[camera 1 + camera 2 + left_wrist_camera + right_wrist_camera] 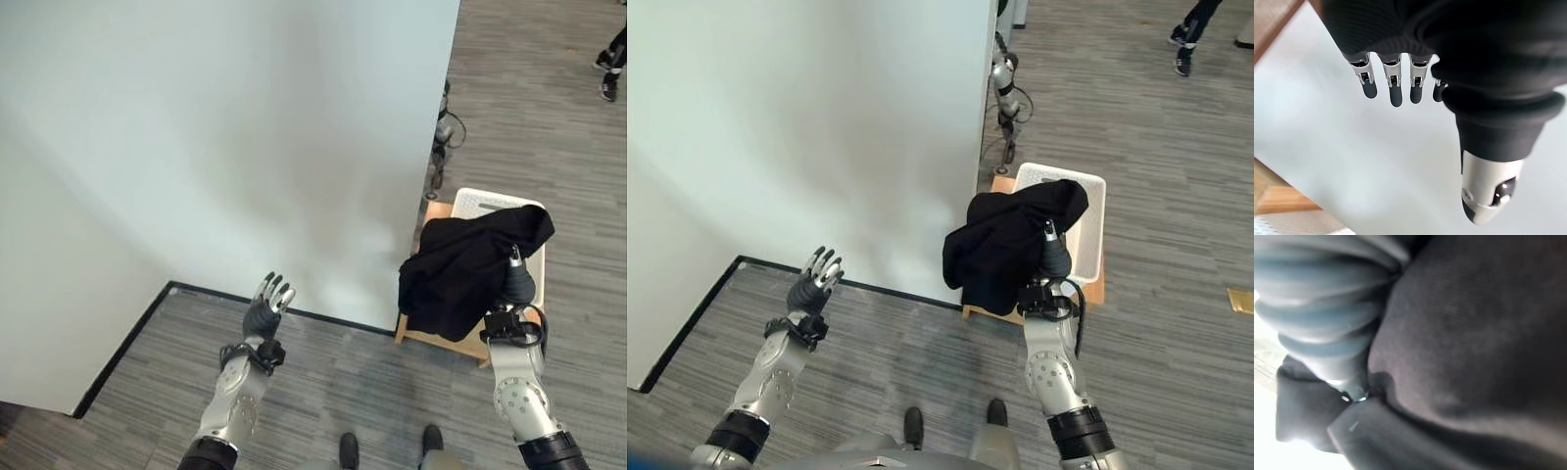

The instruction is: Pick up bed clothes into laundry basket.

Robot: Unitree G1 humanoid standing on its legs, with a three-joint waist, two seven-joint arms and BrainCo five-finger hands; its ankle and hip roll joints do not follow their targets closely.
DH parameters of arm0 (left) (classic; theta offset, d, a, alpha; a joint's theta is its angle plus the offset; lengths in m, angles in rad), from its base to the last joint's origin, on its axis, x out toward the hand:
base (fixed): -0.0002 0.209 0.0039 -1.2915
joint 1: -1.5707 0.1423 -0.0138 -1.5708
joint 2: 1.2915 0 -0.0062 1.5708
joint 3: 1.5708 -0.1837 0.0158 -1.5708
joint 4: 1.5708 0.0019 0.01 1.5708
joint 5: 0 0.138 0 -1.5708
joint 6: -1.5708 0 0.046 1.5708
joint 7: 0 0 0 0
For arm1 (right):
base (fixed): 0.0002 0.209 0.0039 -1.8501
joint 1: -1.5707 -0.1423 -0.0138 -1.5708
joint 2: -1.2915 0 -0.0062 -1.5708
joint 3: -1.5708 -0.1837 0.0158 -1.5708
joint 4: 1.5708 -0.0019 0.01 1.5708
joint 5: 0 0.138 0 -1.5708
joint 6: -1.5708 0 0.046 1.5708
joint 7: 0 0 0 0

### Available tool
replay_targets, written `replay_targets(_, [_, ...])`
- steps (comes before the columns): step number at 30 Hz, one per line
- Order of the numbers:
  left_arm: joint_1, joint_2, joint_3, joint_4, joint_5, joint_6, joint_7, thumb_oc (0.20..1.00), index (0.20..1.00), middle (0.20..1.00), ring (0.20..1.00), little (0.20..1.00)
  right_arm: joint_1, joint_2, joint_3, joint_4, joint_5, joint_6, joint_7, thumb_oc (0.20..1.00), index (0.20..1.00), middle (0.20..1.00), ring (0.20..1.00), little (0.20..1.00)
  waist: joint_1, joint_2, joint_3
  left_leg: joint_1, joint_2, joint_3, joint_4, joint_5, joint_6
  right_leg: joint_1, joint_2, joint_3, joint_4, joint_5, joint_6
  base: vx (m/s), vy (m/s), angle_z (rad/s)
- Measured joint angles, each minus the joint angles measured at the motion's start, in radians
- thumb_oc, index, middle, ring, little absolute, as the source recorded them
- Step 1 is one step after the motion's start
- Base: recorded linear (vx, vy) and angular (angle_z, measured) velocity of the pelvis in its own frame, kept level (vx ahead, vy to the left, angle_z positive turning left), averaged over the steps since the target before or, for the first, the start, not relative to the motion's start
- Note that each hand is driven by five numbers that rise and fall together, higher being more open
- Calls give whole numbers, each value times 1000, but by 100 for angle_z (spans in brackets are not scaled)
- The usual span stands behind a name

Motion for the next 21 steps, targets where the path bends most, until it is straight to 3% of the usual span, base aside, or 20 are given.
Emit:
replay_targets(1, [33,-16,0,-4,0,4,-1,1000,1000,1000,1000,1000,-32,-6,-13,3,-8,-3,-15,200,200,200,200,200,-2,7,-7,11,20,-7,-3,-4,-14,63,23,-28,-96,38,-10,112,-145,3])
replay_targets(5, [55,-31,-15,-13,0,20,-10,1000,1000,1000,1000,1000,-140,-84,-44,96,-42,-25,-63,200,200,200,200,200,27,18,-10,12,62,-35,2,6,-39,89,63,-73,-105,35,-31,92,-134,24])
replay_targets(6, [59,-32,-26,-13,-1,22,-14,1000,1000,1000,1000,1000,-295,-185,-18,276,-47,-17,-95,200,200,200,200,200,26,19,-11,2,74,-49,9,3,-45,92,74,-89,-107,28,-40,68,-114,27])
replay_targets(8, [60,-31,-42,-19,-1,33,-28,1000,1000,1000,1000,1000,-383,-255,-50,347,-47,-10,-125,200,200,200,200,200,38,19,-12,0,81,-62,3,9,-54,89,81,-101,-106,24,-46,1,-90,22])
replay_targets(11, [87,-20,-53,-16,-20,38,-30,1000,1000,1000,1000,1000,-667,-359,7,587,-48,-6,-154,200,200,200,200,200,53,19,-11,-18,91,-62,7,11,-58,73,92,-103,-107,22,-50,-31,-72,0])
replay_targets(15, [81,-18,-67,17,-52,42,-32,1000,1000,1000,1000,1000,-947,-391,109,939,-53,42,-163,200,200,200,200,200,58,16,-10,-31,93,-58,7,13,-61,57,94,-99,-107,21,-49,4,-26,-3])
replay_targets(18, [86,8,-69,24,-59,43,-32,1000,1000,1000,1000,1000,-1013,-396,205,944,-96,84,-178,200,200,200,200,200,59,14,-5,-56,95,-51,8,15,-63,27,97,-92,-107,25,-54,-54,-21,-8])
replay_targets(21, [57,7,-86,15,-86,42,-31,1000,1000,1000,1000,1000,-1046,-297,197,978,-82,93,-182,200,200,200,200,200,58,24,19,-67,98,-55,7,20,-67,18,99,-95,-108,31,-61,-3,-8,2])
